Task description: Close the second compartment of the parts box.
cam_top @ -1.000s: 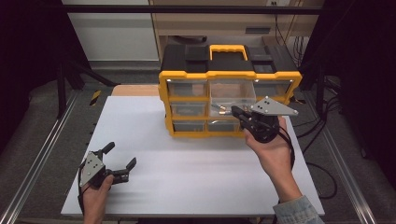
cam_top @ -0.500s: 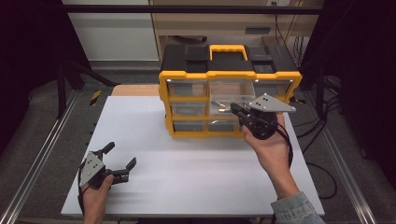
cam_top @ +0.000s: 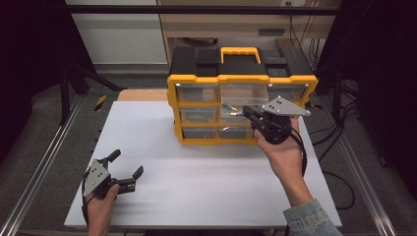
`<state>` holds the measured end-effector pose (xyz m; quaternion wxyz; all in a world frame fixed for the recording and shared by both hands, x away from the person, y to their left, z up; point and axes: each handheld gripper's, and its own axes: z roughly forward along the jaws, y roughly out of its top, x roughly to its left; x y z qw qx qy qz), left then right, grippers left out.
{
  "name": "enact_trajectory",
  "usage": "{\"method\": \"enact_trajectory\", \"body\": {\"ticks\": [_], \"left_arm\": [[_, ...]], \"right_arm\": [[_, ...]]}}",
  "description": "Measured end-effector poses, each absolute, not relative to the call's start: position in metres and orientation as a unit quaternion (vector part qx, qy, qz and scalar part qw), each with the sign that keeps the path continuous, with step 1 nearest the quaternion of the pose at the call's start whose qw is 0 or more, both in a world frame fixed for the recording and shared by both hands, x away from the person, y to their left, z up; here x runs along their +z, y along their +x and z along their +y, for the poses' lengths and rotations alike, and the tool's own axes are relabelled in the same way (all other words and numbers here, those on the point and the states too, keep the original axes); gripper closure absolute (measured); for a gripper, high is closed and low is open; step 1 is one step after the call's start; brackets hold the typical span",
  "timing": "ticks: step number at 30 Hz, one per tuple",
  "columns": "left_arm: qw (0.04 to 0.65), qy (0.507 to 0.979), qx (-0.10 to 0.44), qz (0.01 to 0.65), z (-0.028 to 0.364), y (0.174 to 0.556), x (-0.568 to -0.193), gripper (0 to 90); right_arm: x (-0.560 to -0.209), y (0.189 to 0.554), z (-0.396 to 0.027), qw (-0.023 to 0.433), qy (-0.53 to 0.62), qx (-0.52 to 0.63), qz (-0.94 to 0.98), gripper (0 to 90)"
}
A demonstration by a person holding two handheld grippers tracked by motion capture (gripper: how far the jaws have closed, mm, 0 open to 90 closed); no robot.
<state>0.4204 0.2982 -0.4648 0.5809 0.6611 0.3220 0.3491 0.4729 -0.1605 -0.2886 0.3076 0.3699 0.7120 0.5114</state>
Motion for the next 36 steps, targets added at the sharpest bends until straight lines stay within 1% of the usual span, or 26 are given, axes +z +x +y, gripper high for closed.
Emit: {"method": "enact_trajectory", "body": {"ticks": [36], "left_arm": [[0.582,0.659,0.351,0.323,0.299,0.42,-0.464,1.0]], "right_arm": [[-0.288,0.488,-0.159,0.32,0.378,0.516,0.698,90.0]]}}
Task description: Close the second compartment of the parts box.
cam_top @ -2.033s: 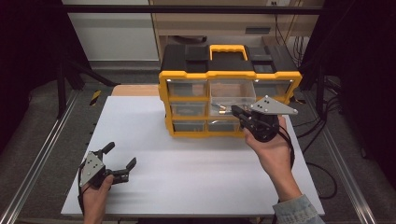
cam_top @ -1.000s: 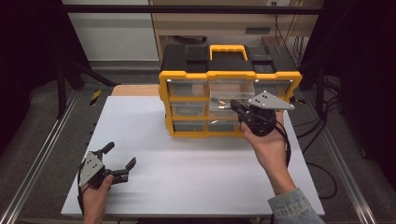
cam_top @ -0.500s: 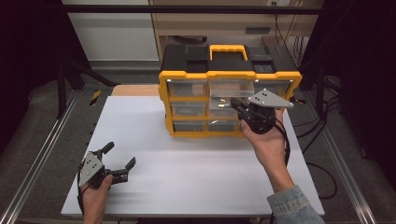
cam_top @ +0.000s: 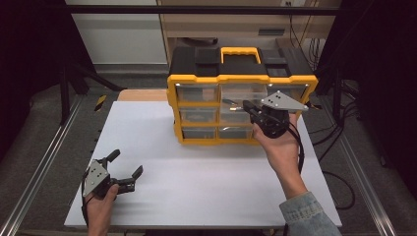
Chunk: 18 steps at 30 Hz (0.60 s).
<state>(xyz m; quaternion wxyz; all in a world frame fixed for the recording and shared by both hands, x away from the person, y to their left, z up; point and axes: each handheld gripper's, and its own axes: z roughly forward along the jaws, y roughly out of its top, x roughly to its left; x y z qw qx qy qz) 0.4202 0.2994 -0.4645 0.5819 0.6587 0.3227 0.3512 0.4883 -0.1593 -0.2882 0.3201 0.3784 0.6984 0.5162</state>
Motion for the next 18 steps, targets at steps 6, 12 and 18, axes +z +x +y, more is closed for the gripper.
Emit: {"method": "enact_trajectory", "body": {"ticks": [6,12,18], "left_arm": [[0.582,0.659,0.351,0.322,0.2993,0.4202,-0.4644,1.0],[0.583,0.658,0.35,0.323,0.2996,0.4201,-0.4643,1.0],[0.582,0.659,0.35,0.323,0.2995,0.42,-0.4643,1.0]], "right_arm": [[-0.2873,0.4918,-0.1586,0.324,0.379,0.517,0.696,90.0],[-0.2874,0.4946,-0.1571,0.327,0.383,0.518,0.692,90.0],[-0.2878,0.4967,-0.1571,0.329,0.382,0.52,0.69,90.0]]}}
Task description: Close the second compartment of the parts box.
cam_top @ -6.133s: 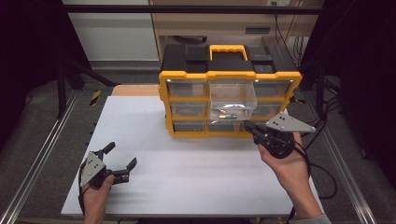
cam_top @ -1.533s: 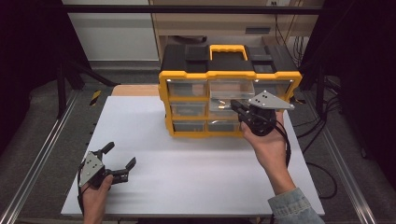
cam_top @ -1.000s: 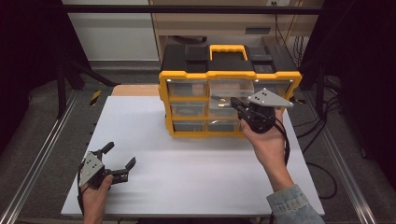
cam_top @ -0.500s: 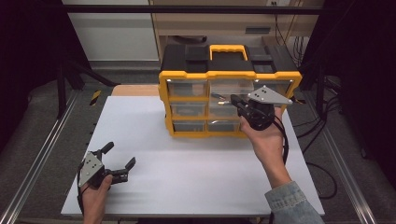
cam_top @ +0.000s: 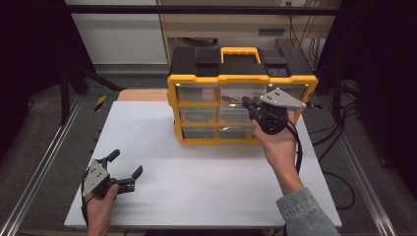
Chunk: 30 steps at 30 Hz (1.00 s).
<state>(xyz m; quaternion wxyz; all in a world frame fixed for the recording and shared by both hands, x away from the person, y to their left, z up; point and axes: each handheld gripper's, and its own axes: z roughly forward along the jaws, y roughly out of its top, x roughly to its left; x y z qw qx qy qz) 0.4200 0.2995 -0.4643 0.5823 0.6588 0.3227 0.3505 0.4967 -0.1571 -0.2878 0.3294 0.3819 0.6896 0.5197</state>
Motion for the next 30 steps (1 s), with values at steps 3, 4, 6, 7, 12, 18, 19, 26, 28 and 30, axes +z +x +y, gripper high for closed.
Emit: {"method": "enact_trajectory", "body": {"ticks": [3,4,6,7,12,18,19,26,28,30], "left_arm": [[0.583,0.658,0.35,0.323,0.2997,0.4201,-0.4644,1.0],[0.583,0.658,0.35,0.324,0.2997,0.4202,-0.4645,1.0],[0.583,0.658,0.35,0.323,0.2996,0.4203,-0.4645,1.0],[0.583,0.658,0.35,0.323,0.2996,0.4202,-0.4645,1.0],[0.583,0.658,0.35,0.324,0.2998,0.4203,-0.4645,1.0],[0.583,0.658,0.35,0.323,0.2995,0.4204,-0.4646,1.0],[0.583,0.658,0.35,0.323,0.2996,0.4204,-0.4646,1.0],[0.583,0.658,0.35,0.323,0.2997,0.4203,-0.4645,1.0],[0.583,0.658,0.35,0.323,0.2997,0.4203,-0.4645,1.0],[0.583,0.658,0.35,0.324,0.2999,0.4203,-0.4645,1.0]], "right_arm": [[-0.2876,0.4981,-0.1564,0.33,0.383,0.521,0.688,90.0],[-0.2873,0.4985,-0.1565,0.33,0.382,0.52,0.689,90.0],[-0.2869,0.499,-0.1562,0.332,0.383,0.52,0.688,90.0],[-0.2868,0.4991,-0.1561,0.331,0.384,0.52,0.687,90.0],[-0.2866,0.4995,-0.156,0.334,0.383,0.52,0.686,90.0],[-0.2863,0.5001,-0.1557,0.334,0.385,0.521,0.685,90.0],[-0.2864,0.5008,-0.1562,0.336,0.38,0.521,0.686,90.0],[-0.2857,0.5033,-0.1549,0.338,0.384,0.521,0.684,90.0],[-0.2856,0.5037,-0.1546,0.34,0.384,0.519,0.684,90.0],[-0.2859,0.5046,-0.1547,0.341,0.383,0.52,0.683,90.0]]}}
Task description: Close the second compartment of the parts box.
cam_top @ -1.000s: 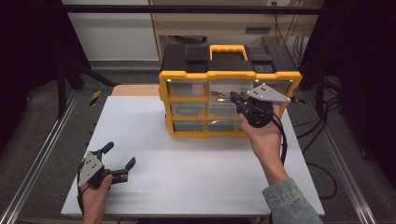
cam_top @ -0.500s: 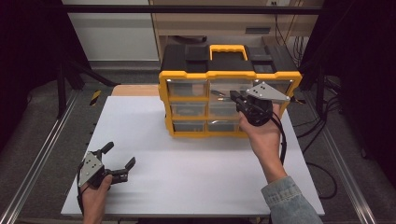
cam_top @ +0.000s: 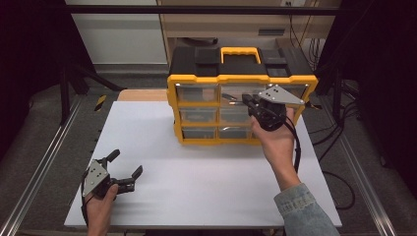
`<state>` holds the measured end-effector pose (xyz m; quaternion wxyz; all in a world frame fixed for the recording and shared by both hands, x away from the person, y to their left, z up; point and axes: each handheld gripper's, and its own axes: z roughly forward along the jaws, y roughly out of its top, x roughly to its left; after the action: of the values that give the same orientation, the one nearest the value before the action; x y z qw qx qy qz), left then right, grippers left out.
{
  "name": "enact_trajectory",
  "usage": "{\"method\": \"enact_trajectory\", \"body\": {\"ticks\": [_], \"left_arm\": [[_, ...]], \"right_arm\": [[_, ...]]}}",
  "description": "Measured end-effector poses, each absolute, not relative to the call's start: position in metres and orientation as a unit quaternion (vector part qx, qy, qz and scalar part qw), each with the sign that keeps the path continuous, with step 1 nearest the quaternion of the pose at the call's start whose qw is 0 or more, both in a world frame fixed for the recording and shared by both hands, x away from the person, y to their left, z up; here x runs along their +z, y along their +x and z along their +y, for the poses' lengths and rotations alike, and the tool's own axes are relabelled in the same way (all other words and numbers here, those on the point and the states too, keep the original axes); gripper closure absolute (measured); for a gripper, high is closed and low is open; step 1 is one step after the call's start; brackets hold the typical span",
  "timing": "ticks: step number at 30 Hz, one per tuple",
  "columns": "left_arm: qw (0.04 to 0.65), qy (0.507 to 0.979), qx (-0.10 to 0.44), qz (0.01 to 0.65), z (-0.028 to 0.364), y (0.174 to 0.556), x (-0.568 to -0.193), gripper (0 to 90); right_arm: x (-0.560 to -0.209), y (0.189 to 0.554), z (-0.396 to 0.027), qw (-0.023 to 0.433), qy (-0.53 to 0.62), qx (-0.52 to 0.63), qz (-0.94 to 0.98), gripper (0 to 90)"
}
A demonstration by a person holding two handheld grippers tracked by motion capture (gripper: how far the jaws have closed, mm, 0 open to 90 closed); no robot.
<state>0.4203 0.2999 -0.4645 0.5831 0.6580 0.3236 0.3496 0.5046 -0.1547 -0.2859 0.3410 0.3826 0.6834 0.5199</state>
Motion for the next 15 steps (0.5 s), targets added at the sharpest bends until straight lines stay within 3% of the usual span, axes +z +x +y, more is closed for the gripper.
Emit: {"method": "enact_trajectory", "body": {"ticks": [15], "left_arm": [[0.583,0.658,0.35,0.324,0.3,0.4205,-0.4645,1.0]], "right_arm": [[-0.2857,0.5096,-0.1531,0.348,0.384,0.518,0.68,90.0]]}}
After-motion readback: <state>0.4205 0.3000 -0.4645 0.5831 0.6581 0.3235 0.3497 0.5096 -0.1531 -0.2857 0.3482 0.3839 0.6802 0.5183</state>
